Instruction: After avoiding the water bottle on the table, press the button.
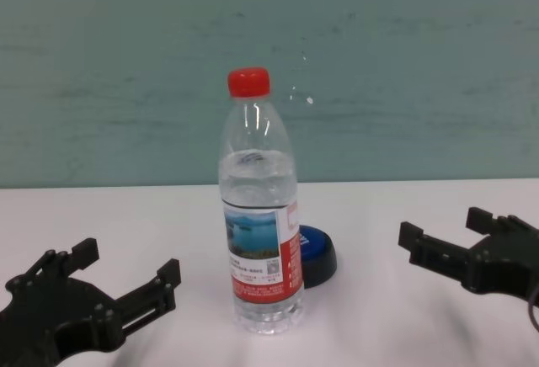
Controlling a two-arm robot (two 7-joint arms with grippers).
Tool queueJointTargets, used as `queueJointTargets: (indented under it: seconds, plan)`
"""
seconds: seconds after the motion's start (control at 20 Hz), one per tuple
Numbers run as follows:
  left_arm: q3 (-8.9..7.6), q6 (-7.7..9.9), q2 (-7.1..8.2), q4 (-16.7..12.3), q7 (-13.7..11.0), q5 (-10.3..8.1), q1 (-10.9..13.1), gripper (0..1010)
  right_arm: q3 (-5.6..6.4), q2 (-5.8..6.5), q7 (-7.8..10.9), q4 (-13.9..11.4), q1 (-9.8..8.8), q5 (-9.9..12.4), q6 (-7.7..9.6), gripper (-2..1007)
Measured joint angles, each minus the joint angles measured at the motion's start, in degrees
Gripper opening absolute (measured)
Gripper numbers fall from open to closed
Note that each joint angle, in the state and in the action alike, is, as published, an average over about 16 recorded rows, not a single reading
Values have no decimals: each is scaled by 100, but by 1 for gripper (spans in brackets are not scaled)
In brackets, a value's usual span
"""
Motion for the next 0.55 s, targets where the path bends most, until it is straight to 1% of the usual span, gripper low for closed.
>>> queueJointTargets:
  seconds: [0.55]
  plan:
    - [0, 0, 0, 0, 0, 0, 0, 1000, 0, 0, 0, 0, 0, 0, 0, 1004]
